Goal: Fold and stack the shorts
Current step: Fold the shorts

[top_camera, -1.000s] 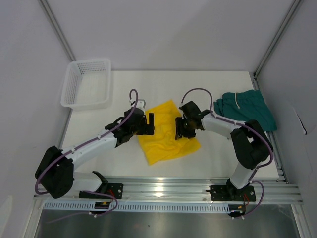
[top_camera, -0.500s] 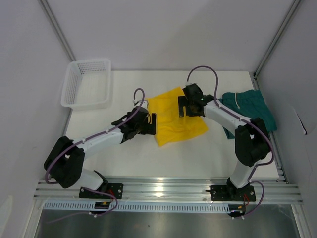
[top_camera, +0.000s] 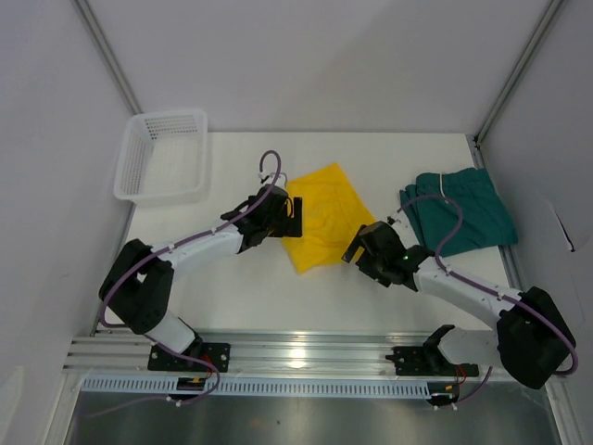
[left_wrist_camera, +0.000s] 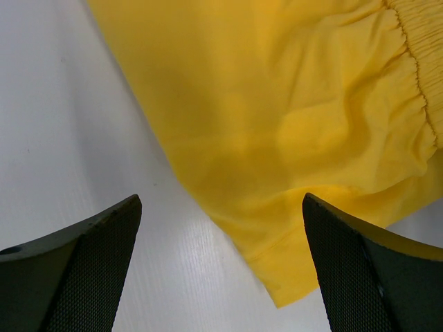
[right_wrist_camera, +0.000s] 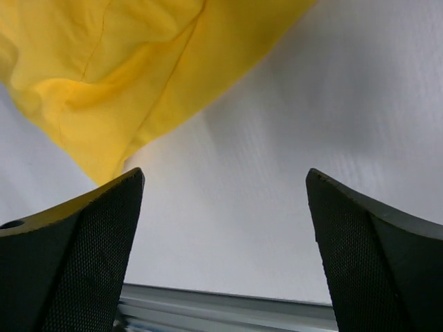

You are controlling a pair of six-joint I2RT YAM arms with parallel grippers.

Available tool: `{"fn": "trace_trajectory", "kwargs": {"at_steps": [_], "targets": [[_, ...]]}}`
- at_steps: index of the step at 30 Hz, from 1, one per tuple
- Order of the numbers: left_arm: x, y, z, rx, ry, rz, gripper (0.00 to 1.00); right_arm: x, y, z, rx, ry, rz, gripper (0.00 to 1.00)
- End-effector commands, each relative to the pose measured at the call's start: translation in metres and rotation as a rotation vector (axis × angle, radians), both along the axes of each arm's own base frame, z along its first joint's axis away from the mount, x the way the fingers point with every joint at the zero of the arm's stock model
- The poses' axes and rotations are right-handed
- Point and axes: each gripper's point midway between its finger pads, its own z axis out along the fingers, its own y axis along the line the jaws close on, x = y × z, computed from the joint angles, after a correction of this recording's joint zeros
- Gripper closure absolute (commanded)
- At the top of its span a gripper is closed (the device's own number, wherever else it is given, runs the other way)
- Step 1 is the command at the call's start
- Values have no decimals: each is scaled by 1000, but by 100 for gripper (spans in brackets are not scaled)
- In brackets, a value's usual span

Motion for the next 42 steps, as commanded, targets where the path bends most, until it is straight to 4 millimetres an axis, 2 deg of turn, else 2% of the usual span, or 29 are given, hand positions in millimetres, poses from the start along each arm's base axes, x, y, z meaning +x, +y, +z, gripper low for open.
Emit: {"fn": "trace_trajectory", "kwargs": {"at_steps": [1,2,6,11,15,18,21,22,24,25,26,27,29,30,31,32,33,36,37,39,41,42], "targets": [[4,-5,21,-42,-36,14,1,19,18,26,267,-80,-315,1],[4,-4,24,-46,-42,15,1,24,25,30,316,-101,-313,1],[-3,5,35,-49,-66,29,1,21,36,9,406,-50,-338,1],[-10,13,50,-49,-93,32,1,25,46,-2,556,-40,-412,3],[-15,17,56,-54,-102,29,1,30,47,-13,579,-29,-449,5],[-18,21,59,-53,-108,31,1,37,46,-19,582,-31,-470,14],[-20,25,65,-54,-122,36,1,48,50,-20,588,-33,-467,17],[-21,26,65,-54,-122,36,1,49,53,-29,574,-13,-457,23],[-21,28,70,-53,-135,41,1,56,57,-31,573,-8,-454,27],[-23,30,70,-48,-132,43,1,55,61,-40,567,11,-450,36],[-23,31,70,-45,-136,46,1,57,64,-43,572,16,-445,39],[-23,32,73,-46,-144,49,1,60,70,-40,594,0,-428,51],[-24,35,73,-40,-143,53,1,58,76,-55,575,24,-394,62],[-25,37,73,-35,-147,56,1,63,84,-51,599,13,-364,80],[-25,38,74,-33,-147,57,1,60,92,-53,613,41,-318,95],[-25,39,75,-34,-150,59,1,56,96,-65,590,62,-275,100],[-26,42,73,-26,-148,62,1,55,102,-65,596,71,-246,100],[-27,47,72,-31,-146,69,1,34,121,-73,526,93,-82,100],[-25,49,75,-41,-155,75,1,19,130,-78,490,113,-22,100],[-26,50,73,-42,-152,74,1,2,139,-80,438,95,108,100],[-25,52,74,-41,-152,78,1,-30,149,-81,439,124,263,100],[-25,52,74,-42,-152,78,1,-39,152,-76,433,87,370,100]]}}
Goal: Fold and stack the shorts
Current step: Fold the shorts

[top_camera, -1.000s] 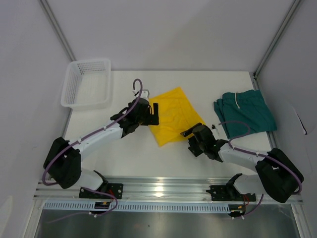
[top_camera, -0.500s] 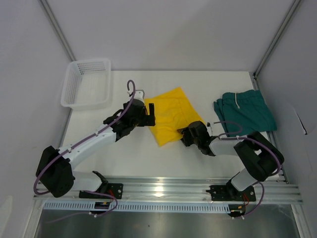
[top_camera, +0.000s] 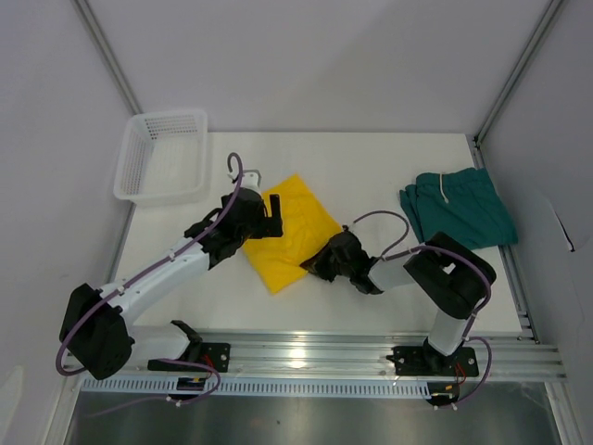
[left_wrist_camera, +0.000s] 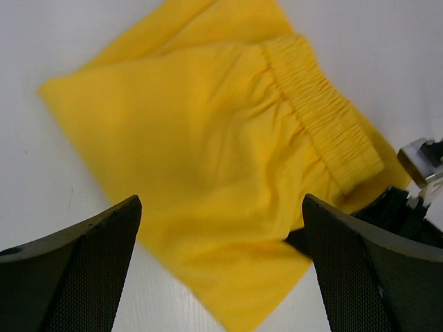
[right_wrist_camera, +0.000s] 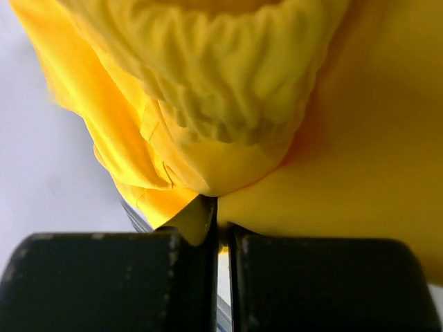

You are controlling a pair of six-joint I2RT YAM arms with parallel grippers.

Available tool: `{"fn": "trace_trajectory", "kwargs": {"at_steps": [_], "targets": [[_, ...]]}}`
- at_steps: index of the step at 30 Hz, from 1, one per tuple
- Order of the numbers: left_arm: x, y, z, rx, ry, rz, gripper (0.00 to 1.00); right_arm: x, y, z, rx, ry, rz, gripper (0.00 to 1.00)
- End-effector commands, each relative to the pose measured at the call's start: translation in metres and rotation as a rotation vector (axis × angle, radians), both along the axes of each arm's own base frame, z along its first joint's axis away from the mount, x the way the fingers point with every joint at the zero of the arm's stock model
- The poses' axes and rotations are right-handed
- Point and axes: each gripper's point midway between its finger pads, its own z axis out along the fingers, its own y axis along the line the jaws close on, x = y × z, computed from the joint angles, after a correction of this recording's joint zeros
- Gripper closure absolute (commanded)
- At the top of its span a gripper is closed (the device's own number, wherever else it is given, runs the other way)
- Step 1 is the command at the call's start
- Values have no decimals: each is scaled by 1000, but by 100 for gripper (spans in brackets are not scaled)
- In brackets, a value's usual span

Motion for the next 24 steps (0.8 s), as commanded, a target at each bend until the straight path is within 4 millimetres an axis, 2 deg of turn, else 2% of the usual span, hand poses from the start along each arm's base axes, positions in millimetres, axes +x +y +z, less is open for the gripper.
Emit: {"fn": "trace_trajectory", "kwargs": {"at_steps": [1,2,4,5,6,7,8,9,11,12,15,16,18,19,21,23,24], "targets": [[1,6,11,-7,-31,5,1,-77,-1,-26,-101,-26,406,100],[1,6,9,-7,-27,4,1,-82,-10,-30,-132,-25,431,100],[0,6,6,-8,-20,0,1,-87,-47,-41,-267,-12,430,100],[-1,6,3,-9,-14,1,1,-76,-60,-40,-295,-14,399,100],[-1,5,0,-11,-10,-1,1,-77,-78,-45,-353,28,385,100],[-2,4,-2,-12,-5,-6,1,-71,-85,-40,-380,0,408,100],[-4,4,-7,-11,7,-7,1,-57,-84,-29,-390,-28,404,100],[-6,4,-11,-9,13,-11,1,-54,-100,-32,-453,18,387,100],[-9,9,-18,3,27,-6,1,-42,-106,-28,-513,-2,409,99],[-13,12,-21,5,32,-2,1,-29,-106,-20,-514,-5,398,99],[-24,20,-29,6,50,2,1,-14,-108,-16,-512,-11,404,98],[-26,23,-23,-7,35,7,1,-5,-115,-15,-513,-5,381,98],[-35,30,-29,-8,50,12,1,1,-123,-17,-525,1,383,98],[-38,34,-27,-16,41,18,1,11,-128,-13,-525,-7,370,98],[-42,39,-29,-19,40,34,1,14,-132,-12,-540,-23,399,96],[-41,42,-33,-15,44,49,1,20,-132,-6,-551,-54,416,84],[-38,42,-34,-20,42,52,1,22,-133,-2,-563,-77,429,82]]}}
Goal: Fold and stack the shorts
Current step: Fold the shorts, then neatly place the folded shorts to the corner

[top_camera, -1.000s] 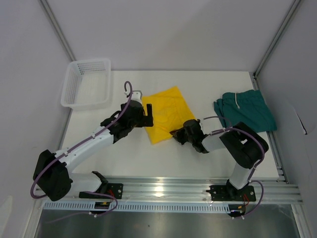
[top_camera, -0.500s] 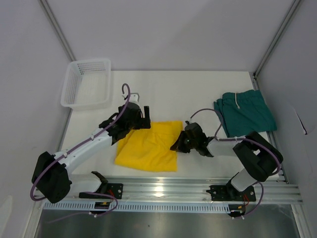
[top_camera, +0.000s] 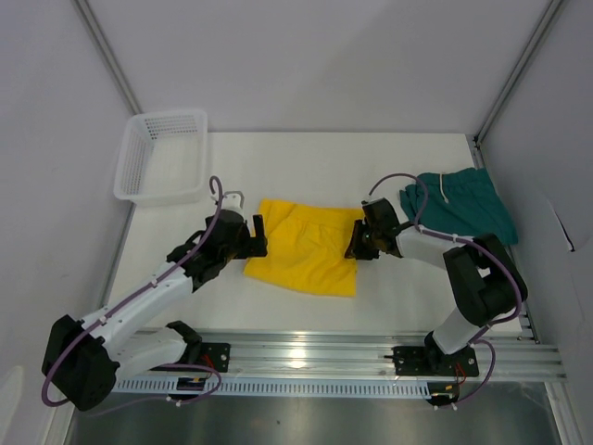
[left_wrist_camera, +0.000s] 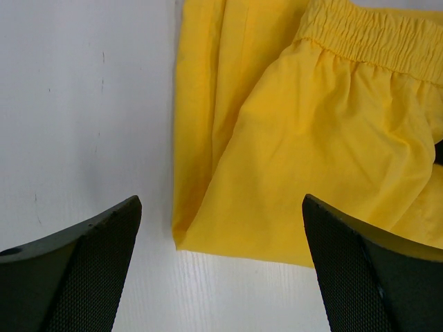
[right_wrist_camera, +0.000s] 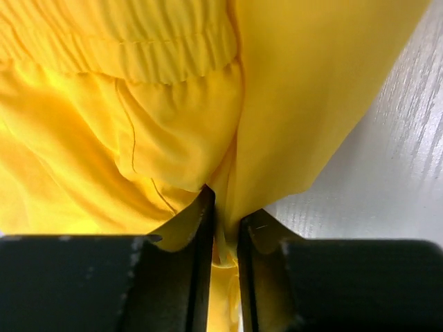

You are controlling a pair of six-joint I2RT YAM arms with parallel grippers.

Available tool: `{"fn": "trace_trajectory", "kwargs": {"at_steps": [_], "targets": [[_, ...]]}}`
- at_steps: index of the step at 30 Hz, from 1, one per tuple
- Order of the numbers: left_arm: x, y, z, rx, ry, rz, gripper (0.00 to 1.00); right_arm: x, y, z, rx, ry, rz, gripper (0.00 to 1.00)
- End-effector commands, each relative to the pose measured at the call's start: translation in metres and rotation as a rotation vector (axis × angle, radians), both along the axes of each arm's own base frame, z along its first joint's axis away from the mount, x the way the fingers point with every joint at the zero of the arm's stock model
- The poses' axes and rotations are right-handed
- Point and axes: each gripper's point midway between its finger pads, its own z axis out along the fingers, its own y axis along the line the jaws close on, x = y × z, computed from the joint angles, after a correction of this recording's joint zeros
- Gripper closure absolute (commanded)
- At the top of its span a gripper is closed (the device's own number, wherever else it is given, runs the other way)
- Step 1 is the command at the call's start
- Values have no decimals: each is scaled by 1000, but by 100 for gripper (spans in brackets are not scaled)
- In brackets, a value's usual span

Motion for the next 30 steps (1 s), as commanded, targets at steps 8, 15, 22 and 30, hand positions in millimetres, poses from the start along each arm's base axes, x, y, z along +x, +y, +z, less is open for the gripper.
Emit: {"fn": "trace_trajectory", "kwargs": {"at_steps": [8,15,22,30], "targets": [[36,-16,-22,-57,57,-3,1,7,-15,3,-119,-78,147,57],[70,-32,-37,-96,132,-59,1,6,-18,-6,-101,-88,169,44],[88,-30,-70,-25,222,-49,1,3,-17,-8,-39,-88,172,41],[92,-10,-98,24,264,14,1,1,-16,-12,-25,-85,173,40]]}}
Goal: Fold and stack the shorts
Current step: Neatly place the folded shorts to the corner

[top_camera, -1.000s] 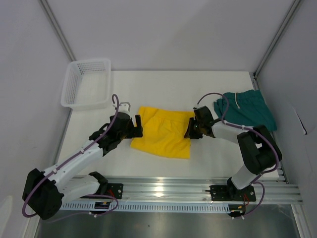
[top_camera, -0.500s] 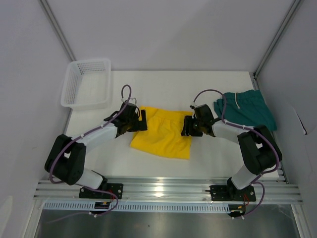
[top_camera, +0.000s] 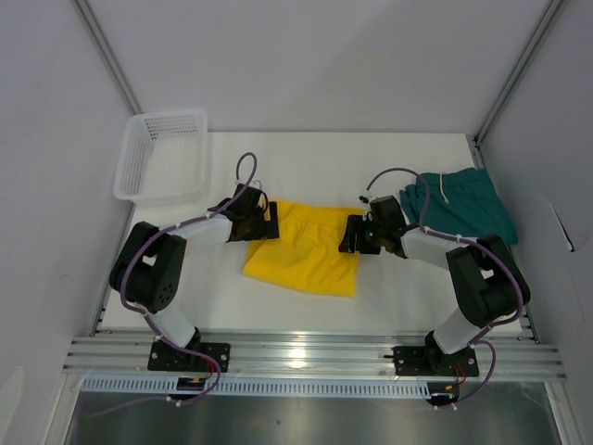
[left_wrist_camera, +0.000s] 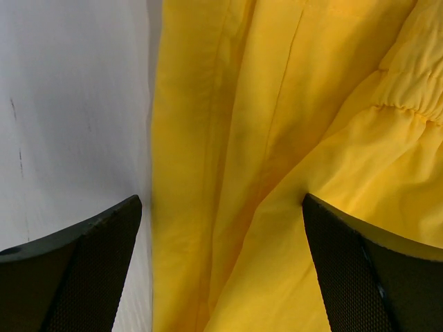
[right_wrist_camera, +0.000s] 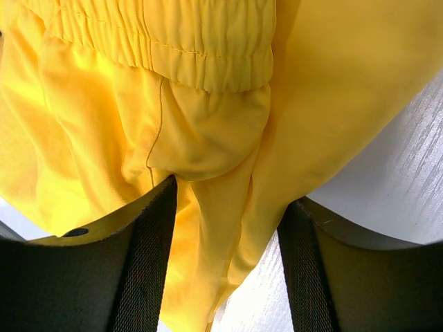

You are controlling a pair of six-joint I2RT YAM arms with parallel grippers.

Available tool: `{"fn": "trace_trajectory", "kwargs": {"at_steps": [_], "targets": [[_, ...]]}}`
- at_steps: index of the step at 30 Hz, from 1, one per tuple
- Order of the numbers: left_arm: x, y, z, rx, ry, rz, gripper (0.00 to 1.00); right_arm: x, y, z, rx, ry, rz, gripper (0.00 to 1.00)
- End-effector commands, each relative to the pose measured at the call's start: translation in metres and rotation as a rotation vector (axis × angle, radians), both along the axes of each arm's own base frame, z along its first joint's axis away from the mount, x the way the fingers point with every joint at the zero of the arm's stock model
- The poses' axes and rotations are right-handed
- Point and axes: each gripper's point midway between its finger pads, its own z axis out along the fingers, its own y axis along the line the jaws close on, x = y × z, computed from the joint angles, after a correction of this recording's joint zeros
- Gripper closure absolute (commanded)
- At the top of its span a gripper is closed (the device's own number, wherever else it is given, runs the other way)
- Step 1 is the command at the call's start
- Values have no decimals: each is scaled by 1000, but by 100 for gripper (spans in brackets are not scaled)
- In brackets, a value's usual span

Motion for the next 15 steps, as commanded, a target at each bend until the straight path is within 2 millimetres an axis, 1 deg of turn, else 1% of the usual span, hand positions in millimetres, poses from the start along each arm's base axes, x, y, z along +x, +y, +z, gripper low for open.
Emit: {"fn": "trace_trajectory", "kwargs": {"at_steps": [1,6,10,11,13,14,15], "targets": [[13,9,0,15,-25,11,1,-16,-13,-24,-59,64,8,40],[20,4,-15,12,2,-11,1,-17,-12,-25,-55,62,11,40],[19,5,-21,28,10,-29,1,-17,-12,-24,-50,58,12,42],[20,2,-21,14,9,-40,2,-17,-11,-24,-48,59,14,43],[18,-1,-22,1,9,-52,9,-17,-11,-24,-47,57,18,44],[13,-5,-24,-21,17,-72,14,-17,-11,-24,-46,58,17,44],[13,-7,-23,-31,14,-78,15,-17,-11,-24,-47,57,16,44]]}}
